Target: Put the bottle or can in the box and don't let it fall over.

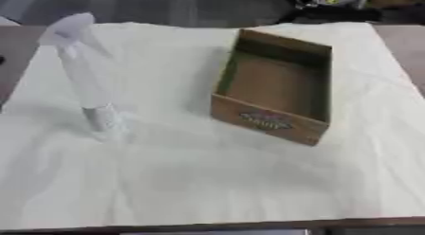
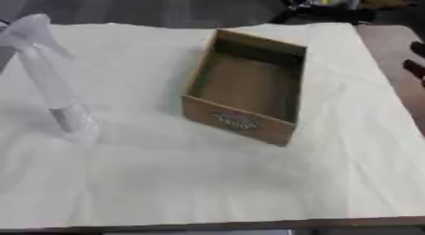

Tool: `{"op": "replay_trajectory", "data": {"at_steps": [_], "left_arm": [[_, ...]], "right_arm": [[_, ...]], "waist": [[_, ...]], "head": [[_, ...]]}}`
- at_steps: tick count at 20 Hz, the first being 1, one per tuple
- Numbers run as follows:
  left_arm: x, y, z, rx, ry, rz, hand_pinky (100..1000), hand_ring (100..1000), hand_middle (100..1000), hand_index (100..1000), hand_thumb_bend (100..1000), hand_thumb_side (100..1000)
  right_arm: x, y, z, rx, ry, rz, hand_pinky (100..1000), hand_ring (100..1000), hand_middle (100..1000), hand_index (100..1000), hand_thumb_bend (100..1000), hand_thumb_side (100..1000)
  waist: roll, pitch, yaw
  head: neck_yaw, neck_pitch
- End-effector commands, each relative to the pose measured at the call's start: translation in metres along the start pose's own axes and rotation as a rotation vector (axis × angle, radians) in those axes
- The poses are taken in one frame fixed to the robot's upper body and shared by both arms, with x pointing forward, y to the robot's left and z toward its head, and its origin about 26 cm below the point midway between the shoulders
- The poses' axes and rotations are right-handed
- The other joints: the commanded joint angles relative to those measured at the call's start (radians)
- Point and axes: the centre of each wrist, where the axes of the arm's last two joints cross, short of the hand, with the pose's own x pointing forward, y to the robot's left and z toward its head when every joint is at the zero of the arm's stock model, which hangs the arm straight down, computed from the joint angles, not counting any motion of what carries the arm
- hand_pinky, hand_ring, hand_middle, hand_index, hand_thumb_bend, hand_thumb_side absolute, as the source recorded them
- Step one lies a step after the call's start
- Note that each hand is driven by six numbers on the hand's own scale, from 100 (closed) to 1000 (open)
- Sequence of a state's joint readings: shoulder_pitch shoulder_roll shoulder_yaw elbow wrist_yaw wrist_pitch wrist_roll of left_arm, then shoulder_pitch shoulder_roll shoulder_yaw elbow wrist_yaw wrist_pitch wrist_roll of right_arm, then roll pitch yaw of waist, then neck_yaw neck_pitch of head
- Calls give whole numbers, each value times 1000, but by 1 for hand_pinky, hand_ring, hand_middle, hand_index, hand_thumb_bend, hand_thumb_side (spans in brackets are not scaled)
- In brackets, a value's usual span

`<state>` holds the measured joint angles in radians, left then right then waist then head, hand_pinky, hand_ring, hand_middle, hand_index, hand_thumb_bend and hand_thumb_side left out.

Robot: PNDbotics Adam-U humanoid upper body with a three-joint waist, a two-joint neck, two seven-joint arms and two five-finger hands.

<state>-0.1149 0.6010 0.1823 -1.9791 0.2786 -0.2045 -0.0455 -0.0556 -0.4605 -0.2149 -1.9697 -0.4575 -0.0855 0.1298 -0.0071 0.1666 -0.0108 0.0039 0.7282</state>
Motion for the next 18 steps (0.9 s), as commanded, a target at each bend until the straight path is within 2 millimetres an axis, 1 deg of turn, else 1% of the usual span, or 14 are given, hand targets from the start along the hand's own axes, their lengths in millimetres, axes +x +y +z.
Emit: {"op": "replay_trajectory", "data": {"at_steps": [1, 7, 11, 16, 18], "left_arm": [[21, 19, -15, -93, -79, -146, 664, 717, 735, 901, 103, 824], [43, 38, -34, -195, -160, -298, 681, 729, 743, 907, 100, 824], [56, 44, -47, -270, -189, -375, 694, 737, 750, 913, 100, 819], [65, 53, -64, -384, -196, -485, 705, 743, 755, 915, 100, 817], [67, 55, -71, -427, -199, -515, 708, 745, 757, 916, 100, 823]], "right_arm": [[10, -3, -3, 13, -23, 35, 953, 975, 1000, 946, 228, 522], [10, -4, -2, 13, -19, 46, 952, 973, 1000, 946, 228, 522], [11, -5, -2, 14, -17, 49, 952, 972, 1000, 946, 229, 521], [10, -5, -1, 19, -12, 52, 952, 972, 1000, 946, 228, 521], [10, -4, 0, 23, -10, 52, 952, 972, 1000, 946, 228, 521]], "waist": [[5, -7, 4], [11, -9, 9], [14, -13, 11], [13, -19, 11], [12, -21, 11]], "head": [[-7, -7], [-19, -11], [-19, -10], [11, -6], [16, -6]]}}
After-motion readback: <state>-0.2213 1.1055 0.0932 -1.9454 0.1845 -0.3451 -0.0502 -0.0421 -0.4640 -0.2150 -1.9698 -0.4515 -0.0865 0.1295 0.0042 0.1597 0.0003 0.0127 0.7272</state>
